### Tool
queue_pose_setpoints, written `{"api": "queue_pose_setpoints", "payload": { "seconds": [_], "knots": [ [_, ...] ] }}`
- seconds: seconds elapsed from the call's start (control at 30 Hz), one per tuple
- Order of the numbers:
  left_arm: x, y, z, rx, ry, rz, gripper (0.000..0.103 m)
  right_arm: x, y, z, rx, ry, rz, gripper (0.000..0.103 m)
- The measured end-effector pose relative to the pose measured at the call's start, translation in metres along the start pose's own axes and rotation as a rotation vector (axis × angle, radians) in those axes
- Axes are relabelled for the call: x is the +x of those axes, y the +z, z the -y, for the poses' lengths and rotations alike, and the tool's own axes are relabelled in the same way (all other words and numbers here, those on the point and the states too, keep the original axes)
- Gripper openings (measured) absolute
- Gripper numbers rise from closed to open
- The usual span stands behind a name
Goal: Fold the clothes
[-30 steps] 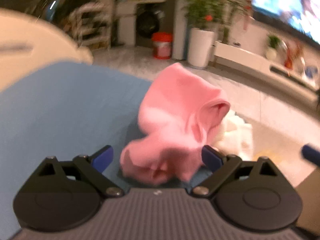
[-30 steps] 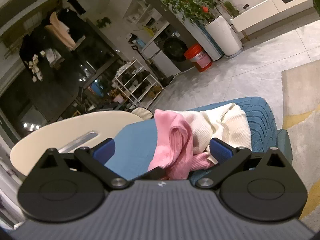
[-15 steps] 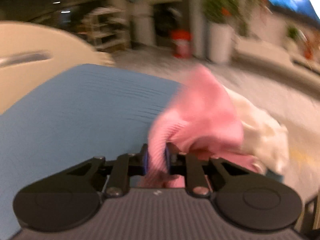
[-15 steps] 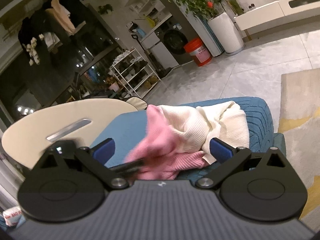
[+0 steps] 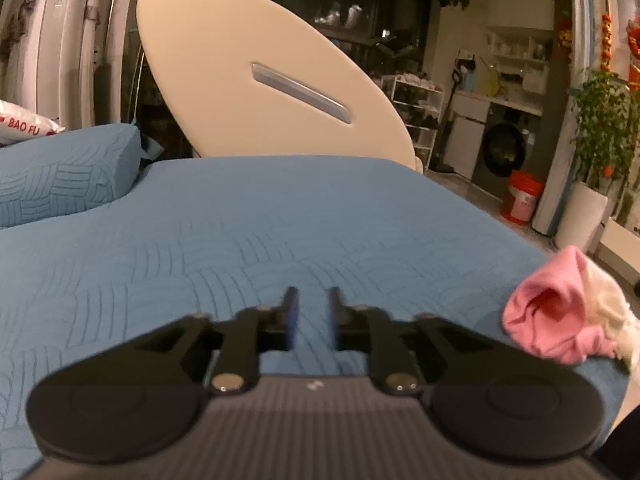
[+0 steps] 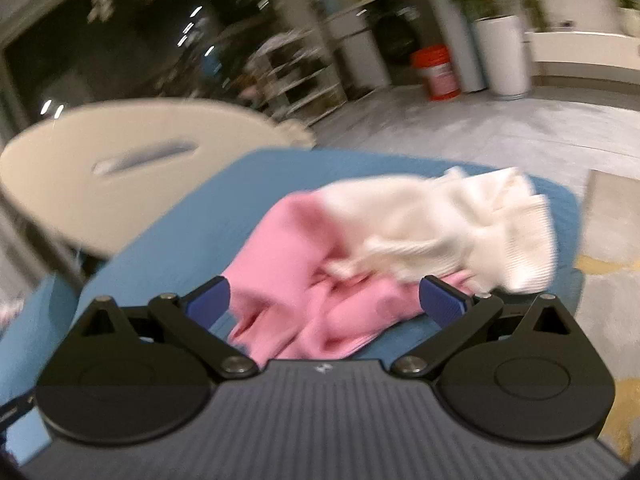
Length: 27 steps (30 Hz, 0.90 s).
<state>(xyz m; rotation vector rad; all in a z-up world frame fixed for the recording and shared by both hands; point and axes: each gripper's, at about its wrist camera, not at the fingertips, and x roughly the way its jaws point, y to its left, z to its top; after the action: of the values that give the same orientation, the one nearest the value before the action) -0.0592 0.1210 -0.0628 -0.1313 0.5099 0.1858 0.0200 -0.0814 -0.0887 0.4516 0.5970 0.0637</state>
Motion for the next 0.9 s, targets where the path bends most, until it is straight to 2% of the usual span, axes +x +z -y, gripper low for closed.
{"api": "queue_pose_setpoints", "payload": {
  "seconds": [0.03,0.1,0.17,0.37,0.47,0.57,0.7,0.73,0.8,0.83,0.87,0.9],
  "knots": [
    [0.004,-0.002,0.004,0.012,0.001,-0.004,0.058,0.006,0.0,-0.006,-0.013,0.002,0.011,0.103],
    [0.01,0.0,0.009,0.034,0.007,0.008,0.081,0.019,0.0,-0.019,-0.036,-0.001,0.047,0.103],
    [0.012,-0.006,0.006,0.062,0.018,0.032,0.09,0.036,0.001,-0.027,-0.05,-0.012,0.056,0.103],
    [0.012,-0.011,0.011,0.16,0.082,0.006,0.095,0.078,-0.003,-0.008,0.081,-0.062,-0.12,0.103],
    [0.015,-0.01,0.009,0.153,0.098,-0.011,0.103,0.076,-0.002,-0.004,0.141,-0.089,-0.035,0.103],
    [0.02,-0.011,0.01,0.131,0.09,-0.037,0.103,0.086,-0.004,-0.008,0.15,-0.127,0.003,0.103],
    [0.028,-0.017,0.013,0.136,0.075,-0.08,0.103,0.106,-0.009,-0.027,0.04,-0.169,-0.023,0.103],
    [0.028,-0.019,0.013,0.135,0.07,-0.085,0.103,0.108,-0.016,-0.046,-0.134,-0.226,0.035,0.103],
    [0.029,-0.021,0.011,0.126,0.057,-0.086,0.103,0.12,-0.029,-0.072,-0.419,-0.334,0.083,0.103],
    [0.03,-0.021,0.01,0.12,0.051,-0.086,0.103,0.128,-0.031,-0.076,-0.489,-0.369,0.054,0.092],
    [0.03,-0.022,0.009,0.114,0.044,-0.085,0.103,0.137,-0.031,-0.078,-0.537,-0.399,0.008,0.051],
    [0.03,-0.023,0.008,0.105,0.033,-0.087,0.103,0.142,-0.027,-0.077,-0.551,-0.359,-0.056,0.025]
  ]
}}
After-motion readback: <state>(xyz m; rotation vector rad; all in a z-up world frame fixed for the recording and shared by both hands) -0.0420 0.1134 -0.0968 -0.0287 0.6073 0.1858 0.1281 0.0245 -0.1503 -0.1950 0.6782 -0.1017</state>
